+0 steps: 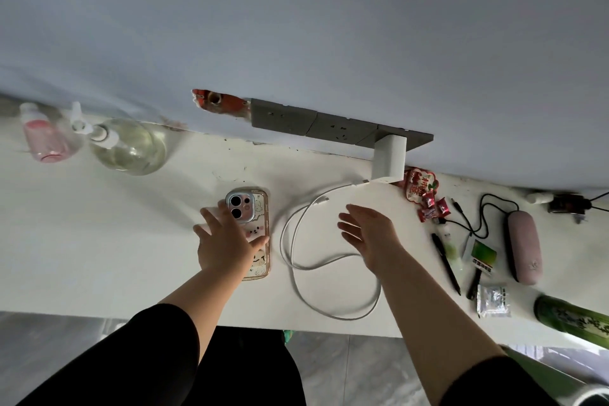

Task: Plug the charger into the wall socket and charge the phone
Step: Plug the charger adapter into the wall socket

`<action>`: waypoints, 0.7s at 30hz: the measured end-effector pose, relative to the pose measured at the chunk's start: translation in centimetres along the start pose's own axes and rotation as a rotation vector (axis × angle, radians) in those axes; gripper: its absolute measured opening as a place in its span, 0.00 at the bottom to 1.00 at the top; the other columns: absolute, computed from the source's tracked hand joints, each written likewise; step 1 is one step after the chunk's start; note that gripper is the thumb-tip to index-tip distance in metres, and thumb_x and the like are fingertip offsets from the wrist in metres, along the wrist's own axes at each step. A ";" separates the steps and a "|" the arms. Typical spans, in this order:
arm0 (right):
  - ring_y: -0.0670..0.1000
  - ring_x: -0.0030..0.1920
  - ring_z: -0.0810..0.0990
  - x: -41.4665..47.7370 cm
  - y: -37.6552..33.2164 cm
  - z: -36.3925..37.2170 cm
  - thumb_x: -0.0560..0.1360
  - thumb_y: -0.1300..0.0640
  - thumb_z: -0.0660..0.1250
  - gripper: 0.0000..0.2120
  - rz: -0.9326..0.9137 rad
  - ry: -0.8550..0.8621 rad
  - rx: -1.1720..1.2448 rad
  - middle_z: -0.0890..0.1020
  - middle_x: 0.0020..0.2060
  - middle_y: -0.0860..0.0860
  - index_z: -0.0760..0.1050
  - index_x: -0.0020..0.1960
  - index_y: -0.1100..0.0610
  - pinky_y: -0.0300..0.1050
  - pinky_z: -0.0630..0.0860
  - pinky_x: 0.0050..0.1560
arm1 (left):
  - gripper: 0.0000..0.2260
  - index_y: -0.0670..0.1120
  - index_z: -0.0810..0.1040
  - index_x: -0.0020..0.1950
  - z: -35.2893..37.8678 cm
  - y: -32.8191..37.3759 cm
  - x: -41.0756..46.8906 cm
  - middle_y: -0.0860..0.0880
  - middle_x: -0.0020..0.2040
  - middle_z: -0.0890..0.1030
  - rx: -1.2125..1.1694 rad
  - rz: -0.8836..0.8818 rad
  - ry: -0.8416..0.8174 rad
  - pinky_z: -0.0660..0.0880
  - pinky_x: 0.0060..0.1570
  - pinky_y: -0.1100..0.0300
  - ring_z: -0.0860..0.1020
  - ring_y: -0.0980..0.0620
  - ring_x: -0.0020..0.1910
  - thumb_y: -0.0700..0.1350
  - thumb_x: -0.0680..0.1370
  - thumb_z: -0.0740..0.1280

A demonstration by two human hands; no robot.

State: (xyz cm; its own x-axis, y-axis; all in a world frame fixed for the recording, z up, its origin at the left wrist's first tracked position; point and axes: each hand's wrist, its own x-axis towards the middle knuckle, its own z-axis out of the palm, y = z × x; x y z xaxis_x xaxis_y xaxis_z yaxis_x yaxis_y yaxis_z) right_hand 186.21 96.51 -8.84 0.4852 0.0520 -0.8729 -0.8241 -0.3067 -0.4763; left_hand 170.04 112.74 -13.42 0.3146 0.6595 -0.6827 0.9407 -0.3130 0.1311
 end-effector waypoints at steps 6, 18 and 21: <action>0.55 0.40 0.77 2.9 2.6 5.8 0.66 0.43 0.75 0.23 -0.171 0.155 -0.635 0.80 0.41 0.54 0.74 0.51 0.58 0.46 0.74 0.39 | 0.56 0.41 0.37 0.77 1.0 0.9 -0.1 0.36 0.78 0.41 0.006 -0.031 -0.011 0.55 0.74 0.45 0.46 0.32 0.76 0.69 0.67 0.67; 0.52 0.40 0.79 0.5 7.1 3.4 0.71 0.56 0.70 0.04 -0.187 0.024 -0.855 0.83 0.37 0.51 0.77 0.44 0.55 0.39 0.69 0.35 | 0.57 0.42 0.34 0.77 1.3 1.1 -0.2 0.37 0.78 0.38 -0.070 -0.047 -0.031 0.54 0.74 0.44 0.41 0.31 0.75 0.67 0.67 0.68; 0.51 0.40 0.79 0.9 6.7 2.5 0.70 0.51 0.73 0.09 -0.181 -0.019 -0.913 0.81 0.37 0.49 0.78 0.46 0.55 0.41 0.72 0.40 | 0.57 0.43 0.34 0.77 1.3 1.1 -0.1 0.39 0.78 0.37 -0.098 -0.054 -0.038 0.59 0.73 0.42 0.40 0.31 0.75 0.67 0.67 0.69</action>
State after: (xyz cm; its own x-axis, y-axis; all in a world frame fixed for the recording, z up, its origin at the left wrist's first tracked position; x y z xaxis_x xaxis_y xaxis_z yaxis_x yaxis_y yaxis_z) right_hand 180.36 96.84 -13.08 0.5724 0.1856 -0.7987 -0.1830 -0.9206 -0.3450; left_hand 170.87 111.42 -14.09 0.2594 0.6465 -0.7174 0.9647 -0.2082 0.1612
